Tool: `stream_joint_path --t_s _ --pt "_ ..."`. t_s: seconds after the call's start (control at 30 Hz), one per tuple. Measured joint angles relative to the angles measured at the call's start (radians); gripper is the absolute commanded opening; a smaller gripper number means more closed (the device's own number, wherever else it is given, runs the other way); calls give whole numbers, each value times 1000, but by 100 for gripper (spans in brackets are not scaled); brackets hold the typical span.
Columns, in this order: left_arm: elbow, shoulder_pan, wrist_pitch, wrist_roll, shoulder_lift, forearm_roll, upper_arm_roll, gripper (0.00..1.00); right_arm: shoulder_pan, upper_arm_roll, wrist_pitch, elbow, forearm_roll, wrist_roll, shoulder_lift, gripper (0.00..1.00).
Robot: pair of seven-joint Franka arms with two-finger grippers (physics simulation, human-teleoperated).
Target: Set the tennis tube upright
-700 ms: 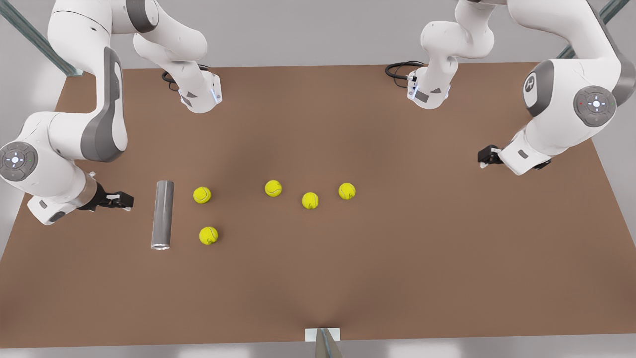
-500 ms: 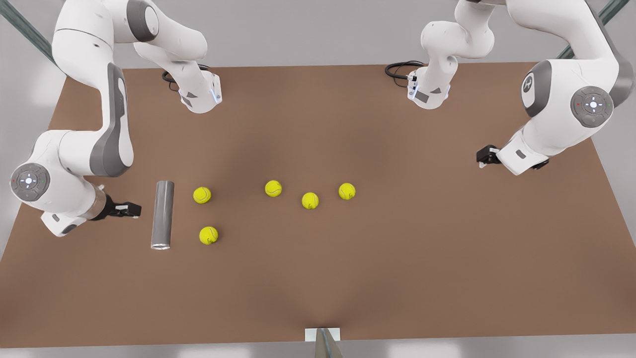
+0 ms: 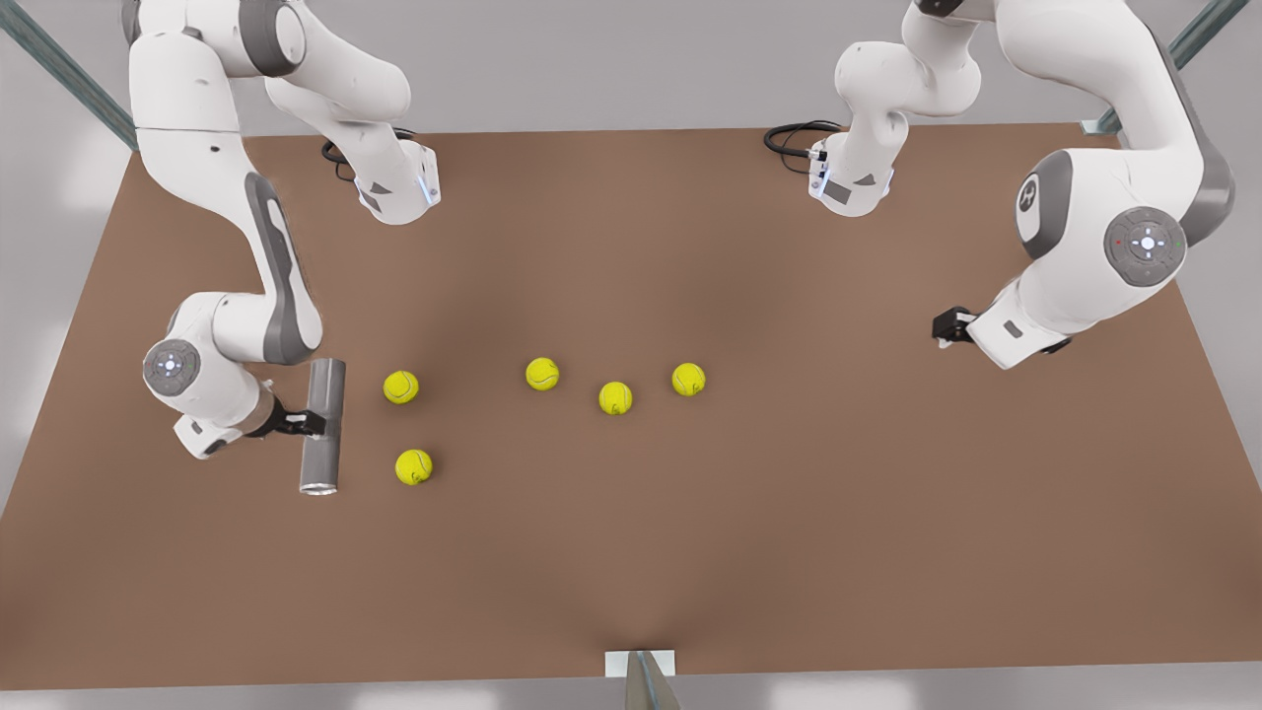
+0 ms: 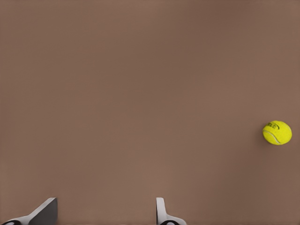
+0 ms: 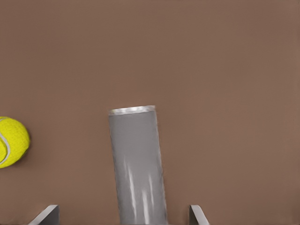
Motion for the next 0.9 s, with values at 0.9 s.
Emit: stream_joint_path --t_s 0.9 --pt "-1 -2 0 -3 6 0 -2 100 -32 5 4 -11 14 -109 183 100"
